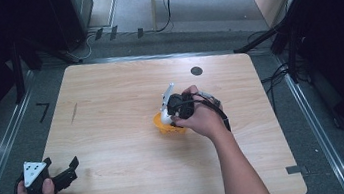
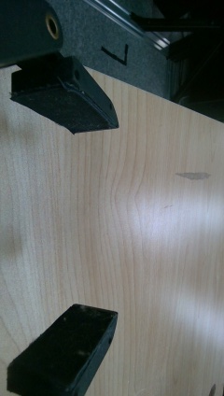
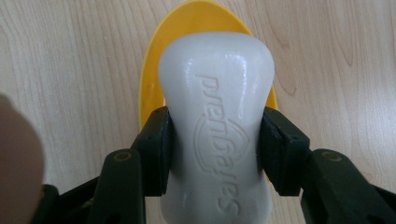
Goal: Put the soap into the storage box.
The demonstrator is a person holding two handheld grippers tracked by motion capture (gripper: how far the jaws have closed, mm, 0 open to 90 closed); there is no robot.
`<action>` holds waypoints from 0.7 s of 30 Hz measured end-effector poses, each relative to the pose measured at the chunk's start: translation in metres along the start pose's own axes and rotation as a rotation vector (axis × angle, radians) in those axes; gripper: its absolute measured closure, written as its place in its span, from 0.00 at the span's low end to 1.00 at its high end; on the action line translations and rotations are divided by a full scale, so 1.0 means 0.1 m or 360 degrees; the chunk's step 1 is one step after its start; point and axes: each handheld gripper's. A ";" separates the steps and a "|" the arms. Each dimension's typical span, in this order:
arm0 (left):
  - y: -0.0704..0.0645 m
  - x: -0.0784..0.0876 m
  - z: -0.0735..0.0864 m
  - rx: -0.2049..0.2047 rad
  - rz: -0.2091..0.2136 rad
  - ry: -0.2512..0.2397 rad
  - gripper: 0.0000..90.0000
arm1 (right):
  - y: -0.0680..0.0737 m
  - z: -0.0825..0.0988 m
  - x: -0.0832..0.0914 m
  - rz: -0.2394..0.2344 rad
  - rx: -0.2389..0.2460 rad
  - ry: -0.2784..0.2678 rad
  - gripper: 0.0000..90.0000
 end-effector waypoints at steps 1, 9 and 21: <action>0.00 0.00 0.00 -0.0001 -0.0001 -0.0001 0.09 | 0.00 -0.01 -0.01 0.0009 0.0004 0.0009 0.56; 0.00 0.00 0.00 -0.0001 -0.0002 -0.0004 0.09 | 0.01 -0.02 -0.07 0.0031 0.0037 0.0034 0.56; 0.00 0.00 0.00 -0.0001 -0.0001 0.0001 0.09 | 0.00 0.07 0.08 0.0079 -0.0089 -0.0063 0.42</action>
Point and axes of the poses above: each handheld gripper's, and its own axes: x roughly backward along the jaws, z roughly out of its underside, y roughly to its left, and after that the axes turned 14 degrees about z, right-handed
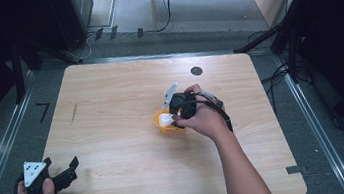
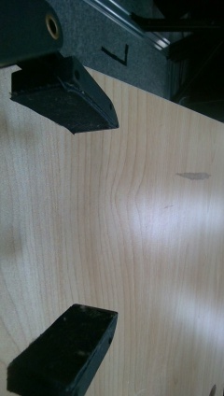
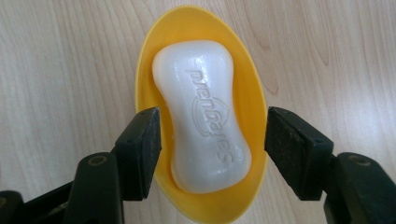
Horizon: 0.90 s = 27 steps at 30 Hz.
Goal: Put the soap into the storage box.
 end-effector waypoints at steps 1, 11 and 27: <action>0.00 0.00 0.00 -0.0001 0.0000 0.0002 0.09 | 0.00 0.02 0.01 -0.0013 -0.0020 -0.0019 0.41; -0.01 0.00 0.00 -0.0014 -0.0007 0.0003 0.09 | -0.01 0.24 0.15 -0.0036 -0.0198 -0.0078 0.34; -0.01 0.00 0.00 -0.0013 -0.0004 0.0000 0.09 | 0.11 0.64 0.31 -0.0053 -0.0385 -0.0112 0.16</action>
Point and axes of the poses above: each handheld gripper's, and its own axes: x roughly backward along the jaws, z roughly out of its underside, y roughly to its left, and after that the axes turned 14 degrees about z, right-handed
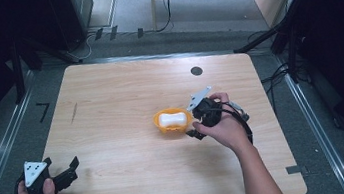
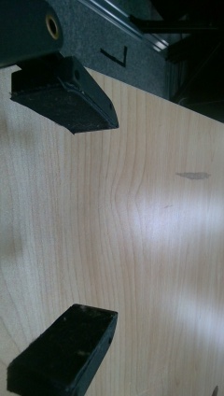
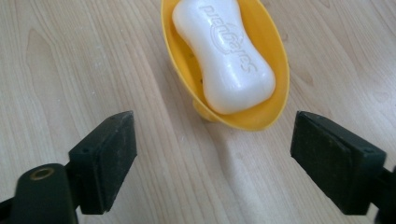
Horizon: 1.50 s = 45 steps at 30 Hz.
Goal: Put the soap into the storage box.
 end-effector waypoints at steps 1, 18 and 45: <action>0.00 0.00 0.00 0.0001 -0.0001 0.0000 0.09 | 0.00 0.02 0.01 0.0002 -0.0001 0.0000 0.16; 0.00 0.00 0.00 0.0001 0.0001 -0.0002 0.09 | 0.07 0.46 0.08 0.0047 -0.0152 0.0006 0.10; -0.01 0.00 0.00 -0.0009 -0.0005 -0.0007 0.09 | 0.12 1.29 0.28 0.0150 -0.0409 -0.0039 0.05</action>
Point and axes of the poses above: each handheld gripper's, and its own axes: x roughly backward along the jaws, z roughly out of its underside, y roughly to its left, and after that the axes turned 14 degrees about z, right-handed
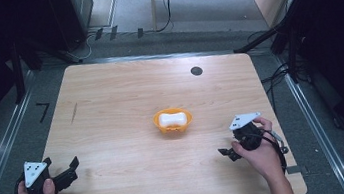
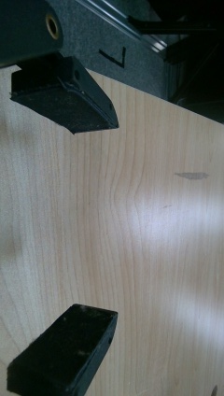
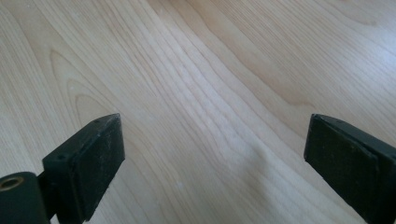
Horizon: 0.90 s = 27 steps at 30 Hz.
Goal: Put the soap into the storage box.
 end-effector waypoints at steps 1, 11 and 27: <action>0.00 0.00 0.00 -0.0003 0.0000 0.0003 0.09 | -0.01 0.03 0.01 0.0005 0.0001 -0.0005 0.05; 0.00 0.01 0.00 0.0005 0.0005 -0.0005 0.09 | -0.07 0.29 0.11 0.0060 -0.0119 -0.0027 0.01; 0.00 0.01 0.00 0.0006 0.0006 -0.0004 0.09 | -0.17 0.74 0.36 0.0173 -0.0297 -0.0099 0.00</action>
Point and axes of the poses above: each handheld gripper's, and its own axes: x roughly backward along the jaws, z roughly out of its underside, y roughly to its left, and after that the axes turned 14 degrees about z, right-handed
